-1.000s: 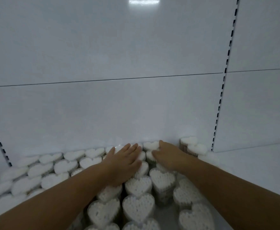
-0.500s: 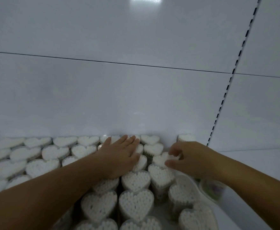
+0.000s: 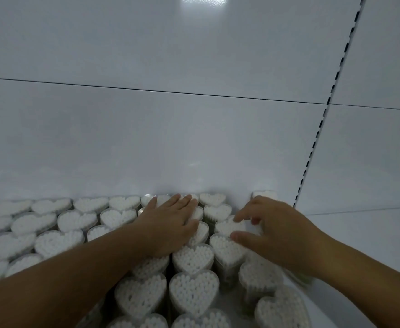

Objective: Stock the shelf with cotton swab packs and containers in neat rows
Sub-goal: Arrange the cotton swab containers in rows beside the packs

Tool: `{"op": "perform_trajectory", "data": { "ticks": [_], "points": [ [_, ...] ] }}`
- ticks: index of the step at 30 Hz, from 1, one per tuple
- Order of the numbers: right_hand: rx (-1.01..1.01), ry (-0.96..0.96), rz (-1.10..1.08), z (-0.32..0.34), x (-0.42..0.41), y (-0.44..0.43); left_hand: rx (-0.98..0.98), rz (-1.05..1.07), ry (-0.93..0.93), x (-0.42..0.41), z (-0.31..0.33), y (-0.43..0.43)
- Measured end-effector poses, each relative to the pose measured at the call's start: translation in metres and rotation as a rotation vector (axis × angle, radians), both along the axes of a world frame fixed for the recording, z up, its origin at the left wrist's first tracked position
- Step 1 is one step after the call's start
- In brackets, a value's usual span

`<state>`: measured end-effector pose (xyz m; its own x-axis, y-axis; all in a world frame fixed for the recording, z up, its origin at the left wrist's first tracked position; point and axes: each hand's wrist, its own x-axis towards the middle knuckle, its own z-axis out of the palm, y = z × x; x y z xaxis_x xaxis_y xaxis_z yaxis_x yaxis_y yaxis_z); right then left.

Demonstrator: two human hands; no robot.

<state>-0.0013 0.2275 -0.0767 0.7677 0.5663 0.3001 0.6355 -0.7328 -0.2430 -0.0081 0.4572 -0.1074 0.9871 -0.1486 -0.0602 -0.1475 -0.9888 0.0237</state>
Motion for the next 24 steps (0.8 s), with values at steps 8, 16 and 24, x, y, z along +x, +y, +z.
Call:
{"op": "perform_trajectory", "data": {
  "ticks": [8,16,24],
  "points": [
    [-0.161,-0.022,0.145,0.001,-0.036,-0.007,-0.026,0.001,0.003,0.001,-0.001,0.001],
    [-0.169,-0.051,0.107,-0.010,-0.039,-0.003,-0.037,0.009,0.008,0.001,-0.002,0.001],
    [-0.154,-0.060,0.120,-0.011,-0.043,-0.004,-0.059,0.010,0.009,0.003,-0.003,0.003]
  ]
}}
